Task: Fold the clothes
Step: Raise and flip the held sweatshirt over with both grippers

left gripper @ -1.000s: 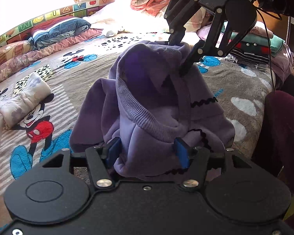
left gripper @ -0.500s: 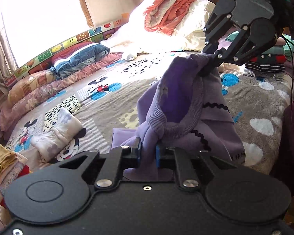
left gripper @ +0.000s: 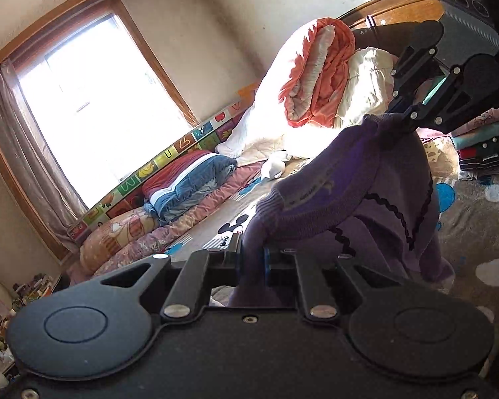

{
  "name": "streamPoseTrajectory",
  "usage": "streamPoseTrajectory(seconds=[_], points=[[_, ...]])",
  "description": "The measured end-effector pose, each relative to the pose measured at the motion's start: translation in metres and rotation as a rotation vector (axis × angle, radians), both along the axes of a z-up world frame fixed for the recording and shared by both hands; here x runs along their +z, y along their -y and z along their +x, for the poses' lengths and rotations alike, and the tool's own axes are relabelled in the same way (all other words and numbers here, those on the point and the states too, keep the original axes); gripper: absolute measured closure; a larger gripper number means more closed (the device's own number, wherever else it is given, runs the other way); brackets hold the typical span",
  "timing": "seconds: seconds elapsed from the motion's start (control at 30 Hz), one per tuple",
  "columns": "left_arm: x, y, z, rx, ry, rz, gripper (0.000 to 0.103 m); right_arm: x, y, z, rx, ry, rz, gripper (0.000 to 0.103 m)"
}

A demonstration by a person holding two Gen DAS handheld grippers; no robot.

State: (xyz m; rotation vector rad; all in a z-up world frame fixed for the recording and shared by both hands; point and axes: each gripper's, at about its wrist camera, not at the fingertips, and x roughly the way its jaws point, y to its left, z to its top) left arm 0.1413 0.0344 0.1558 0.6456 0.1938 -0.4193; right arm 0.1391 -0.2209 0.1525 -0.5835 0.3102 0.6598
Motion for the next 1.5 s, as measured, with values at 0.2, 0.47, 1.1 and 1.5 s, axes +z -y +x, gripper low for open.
streamPoseTrajectory(seconds=[0.2,0.47,1.1,1.5], points=[[0.035,0.004,0.001,-0.001,0.081,0.038,0.092,0.042,0.013,-0.003,-0.028,0.077,0.021,0.089],[0.065,0.009,0.016,0.012,0.122,0.070,0.092,0.079,0.025,0.009,-0.049,0.102,0.048,0.090],[0.053,0.019,0.137,0.059,0.030,0.208,0.092,0.069,-0.006,0.116,-0.115,0.056,-0.054,0.090],[0.030,0.053,0.248,0.129,0.130,0.307,0.092,0.035,-0.012,0.234,-0.237,0.077,-0.102,0.090]])
